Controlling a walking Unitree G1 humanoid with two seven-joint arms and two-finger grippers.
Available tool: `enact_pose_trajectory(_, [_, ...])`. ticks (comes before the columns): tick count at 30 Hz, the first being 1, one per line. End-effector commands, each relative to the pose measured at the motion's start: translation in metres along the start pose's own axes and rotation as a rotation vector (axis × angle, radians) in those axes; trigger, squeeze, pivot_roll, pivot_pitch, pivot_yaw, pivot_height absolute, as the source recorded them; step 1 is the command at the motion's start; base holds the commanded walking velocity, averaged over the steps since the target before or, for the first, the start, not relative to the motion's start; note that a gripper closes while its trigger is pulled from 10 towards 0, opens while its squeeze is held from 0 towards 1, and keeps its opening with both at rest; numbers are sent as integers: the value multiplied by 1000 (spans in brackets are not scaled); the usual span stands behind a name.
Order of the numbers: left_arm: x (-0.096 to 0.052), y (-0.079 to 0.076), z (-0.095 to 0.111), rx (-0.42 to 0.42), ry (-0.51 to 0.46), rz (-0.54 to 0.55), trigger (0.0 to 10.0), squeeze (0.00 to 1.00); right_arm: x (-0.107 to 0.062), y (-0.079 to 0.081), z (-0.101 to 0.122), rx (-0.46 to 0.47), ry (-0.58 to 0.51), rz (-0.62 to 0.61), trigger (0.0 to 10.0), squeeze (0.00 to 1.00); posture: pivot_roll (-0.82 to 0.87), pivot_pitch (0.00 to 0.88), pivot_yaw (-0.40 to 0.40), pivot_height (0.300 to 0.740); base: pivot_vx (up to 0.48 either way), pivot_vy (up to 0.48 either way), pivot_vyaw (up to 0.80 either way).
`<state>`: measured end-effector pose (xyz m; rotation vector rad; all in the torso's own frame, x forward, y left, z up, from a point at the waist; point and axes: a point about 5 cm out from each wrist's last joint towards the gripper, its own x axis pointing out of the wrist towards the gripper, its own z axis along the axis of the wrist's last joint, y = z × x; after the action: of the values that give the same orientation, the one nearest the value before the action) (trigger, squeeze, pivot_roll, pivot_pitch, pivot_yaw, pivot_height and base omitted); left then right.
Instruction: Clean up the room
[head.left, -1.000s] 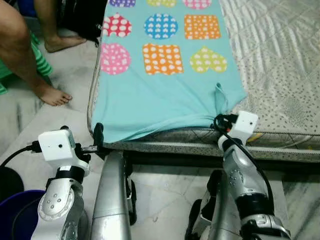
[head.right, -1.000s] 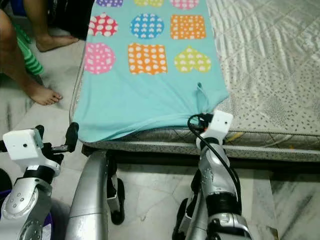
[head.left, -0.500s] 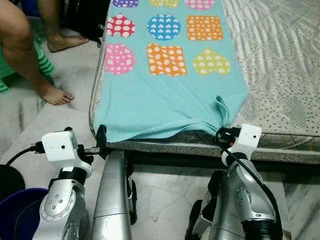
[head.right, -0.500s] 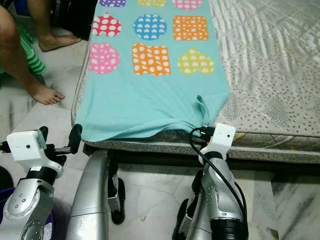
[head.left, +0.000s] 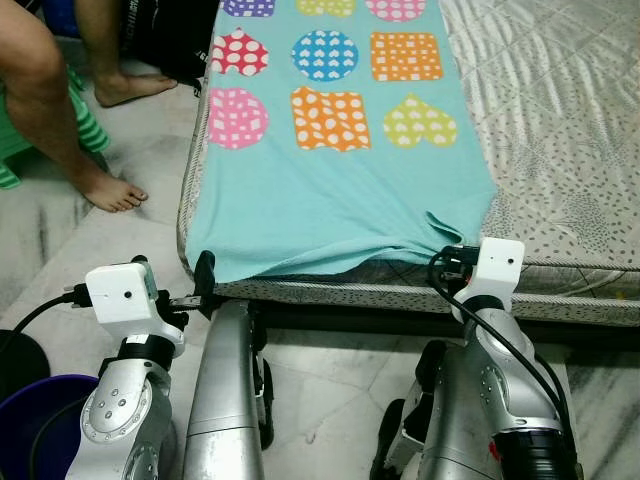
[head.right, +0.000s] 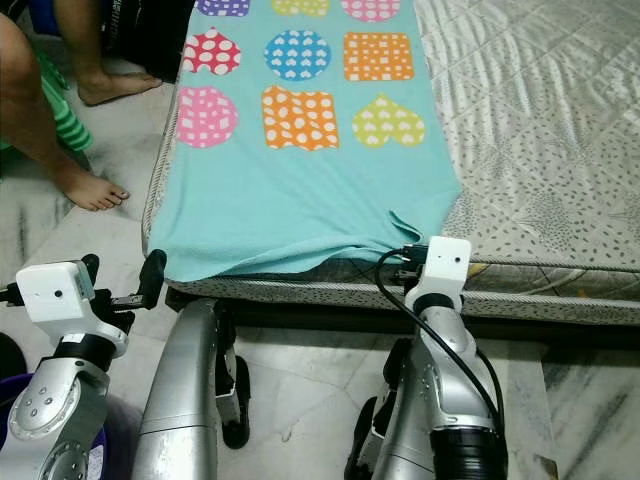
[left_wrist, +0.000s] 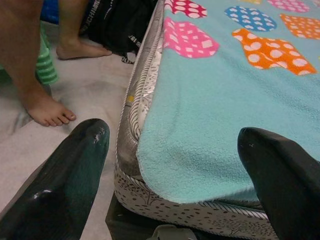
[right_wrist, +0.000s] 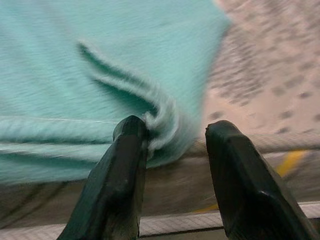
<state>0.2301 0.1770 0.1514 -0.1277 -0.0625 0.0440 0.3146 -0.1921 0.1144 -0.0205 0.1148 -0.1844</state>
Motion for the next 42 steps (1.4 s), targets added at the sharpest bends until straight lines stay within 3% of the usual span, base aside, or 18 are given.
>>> enact_pose_trajectory(1, [-3,3,-7,5,38,7,10000,0,0,-8,-10,-18,40,-37,10000,1000,209,318,1,528,0,0,0])
enact_pose_trajectory(6, [-4,3,-7,8,39,9,10000,0,4,-14,1,-35,-9,-50,10000,1000,208,323,3,528,0,0,0])
enact_pose_trajectory(21, [-4,2,-5,20,34,-7,10000,0,-6,-4,27,-70,-169,102,10000,1000,196,322,11,528,0,0,0])
enact_pose_trajectory(22, [-4,3,-5,21,34,-8,10000,0,-8,-1,32,-66,-185,123,10000,788,194,322,11,528,0,0,0])
enact_pose_trajectory(24, [-4,3,-5,20,34,-8,10000,0,-12,3,36,-63,-205,150,10000,737,190,321,13,528,0,0,0])
enact_pose_trajectory(25, [-4,2,-5,21,33,-9,10000,0,-15,6,38,-54,-213,168,10000,514,190,321,13,528,0,0,0])
enact_pose_trajectory(26, [-4,2,-6,21,33,-10,10000,0,-17,9,40,-47,-219,181,10000,514,188,320,15,528,0,0,0])
enact_pose_trajectory(27, [-4,2,-6,20,33,-12,10000,0,-19,13,42,-41,-227,199,10000,0,188,320,15,528,0,0,0])
enact_pose_trajectory(35, [-2,-1,-6,17,32,-22,10000,0,-28,43,36,-45,-228,299,10000,0,186,318,17,528,0,0,0])
enact_pose_trajectory(38, [1,-4,-4,11,23,-26,10000,0,-20,51,19,-70,-182,277,10000,0,190,318,18,528,0,0,0])
enact_pose_trajectory(42, [3,-7,-2,11,10,-29,10000,0,-3,58,19,-68,-168,249,10000,0,210,322,19,528,0,0,0])
